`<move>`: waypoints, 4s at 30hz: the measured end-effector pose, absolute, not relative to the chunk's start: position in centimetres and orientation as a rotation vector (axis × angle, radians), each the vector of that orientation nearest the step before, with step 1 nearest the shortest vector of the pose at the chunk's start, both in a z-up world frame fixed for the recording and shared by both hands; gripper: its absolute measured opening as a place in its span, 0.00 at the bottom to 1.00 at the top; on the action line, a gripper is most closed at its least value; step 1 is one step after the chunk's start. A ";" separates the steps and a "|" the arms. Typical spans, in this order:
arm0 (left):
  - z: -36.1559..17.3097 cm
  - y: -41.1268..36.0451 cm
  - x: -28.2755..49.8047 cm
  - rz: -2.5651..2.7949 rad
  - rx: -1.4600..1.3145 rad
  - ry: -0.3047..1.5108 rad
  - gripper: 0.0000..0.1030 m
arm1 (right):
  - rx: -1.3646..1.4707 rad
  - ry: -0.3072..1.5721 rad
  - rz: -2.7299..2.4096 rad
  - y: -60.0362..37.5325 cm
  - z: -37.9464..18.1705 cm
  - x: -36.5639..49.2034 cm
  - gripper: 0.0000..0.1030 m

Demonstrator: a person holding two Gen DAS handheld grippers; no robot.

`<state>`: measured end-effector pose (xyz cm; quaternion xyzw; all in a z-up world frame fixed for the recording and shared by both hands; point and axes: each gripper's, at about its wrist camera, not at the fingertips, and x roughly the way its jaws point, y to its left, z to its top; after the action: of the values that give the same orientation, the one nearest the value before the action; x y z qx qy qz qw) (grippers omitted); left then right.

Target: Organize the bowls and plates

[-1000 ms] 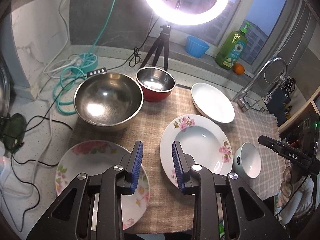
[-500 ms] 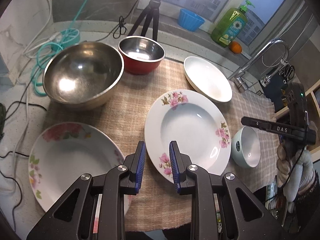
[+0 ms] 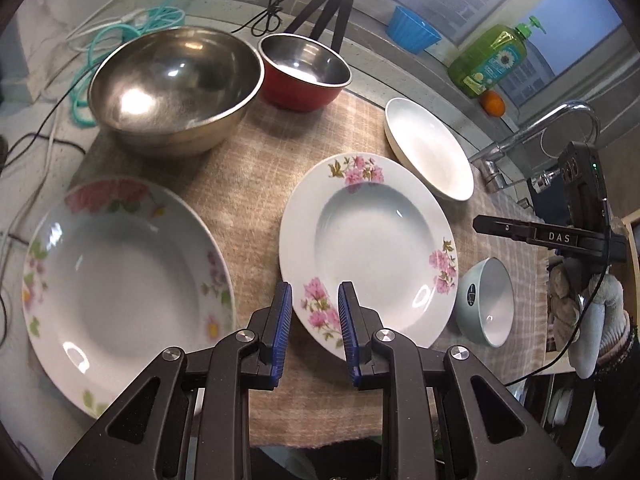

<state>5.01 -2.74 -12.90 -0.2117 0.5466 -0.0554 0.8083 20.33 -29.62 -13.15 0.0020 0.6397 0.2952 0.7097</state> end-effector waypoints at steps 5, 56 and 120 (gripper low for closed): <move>-13.3 -3.5 2.8 -0.054 -0.552 1.143 0.21 | -0.035 1.462 0.718 -29.2 -13.9 21.1 0.35; -19.2 -9.2 -2.0 0.089 -1.004 1.081 0.18 | -0.263 1.420 0.997 -18.0 -15.4 26.9 0.35; -18.7 -8.3 -5.5 0.188 -0.905 1.112 0.14 | -0.372 1.488 1.086 -17.1 -16.6 21.3 0.35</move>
<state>-5.47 -8.29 -18.74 -0.4140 0.5087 0.0862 0.7500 21.28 -17.11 -16.64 -0.1600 0.6391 0.4666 0.5901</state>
